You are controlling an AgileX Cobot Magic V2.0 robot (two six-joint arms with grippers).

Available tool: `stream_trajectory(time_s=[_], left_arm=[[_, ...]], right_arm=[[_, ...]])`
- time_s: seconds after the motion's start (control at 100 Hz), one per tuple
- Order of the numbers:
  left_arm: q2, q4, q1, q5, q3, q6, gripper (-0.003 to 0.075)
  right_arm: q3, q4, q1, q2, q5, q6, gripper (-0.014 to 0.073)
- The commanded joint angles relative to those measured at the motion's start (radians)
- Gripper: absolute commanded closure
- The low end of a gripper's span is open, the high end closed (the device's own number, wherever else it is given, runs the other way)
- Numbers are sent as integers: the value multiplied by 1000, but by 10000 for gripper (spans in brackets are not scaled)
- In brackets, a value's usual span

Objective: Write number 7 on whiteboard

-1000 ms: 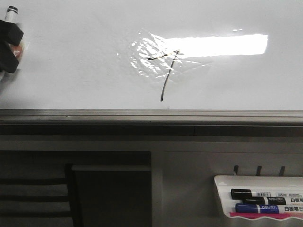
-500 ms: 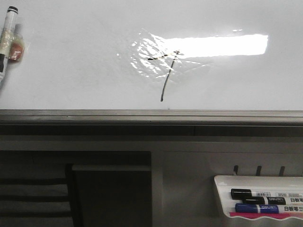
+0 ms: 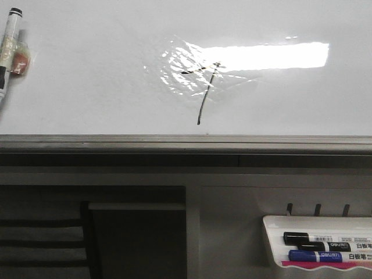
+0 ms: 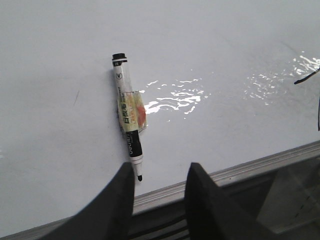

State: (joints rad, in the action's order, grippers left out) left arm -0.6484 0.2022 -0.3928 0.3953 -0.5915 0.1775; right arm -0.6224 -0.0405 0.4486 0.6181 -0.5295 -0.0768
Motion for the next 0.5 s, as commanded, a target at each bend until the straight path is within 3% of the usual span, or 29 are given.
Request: stream_trajectory(time_s=[0.0,0.22,0.49], left_arm=[[18,8,-8,-139,10,3,567],[13,8,-8,-159,28,3,741],[11,8,-8,-159,28,3,741]], right_arm=[[22,2,-8,-20,161,9,393],[48,2,-8,-21,181,9,666],[48,2,-8,-21,139,9,665]])
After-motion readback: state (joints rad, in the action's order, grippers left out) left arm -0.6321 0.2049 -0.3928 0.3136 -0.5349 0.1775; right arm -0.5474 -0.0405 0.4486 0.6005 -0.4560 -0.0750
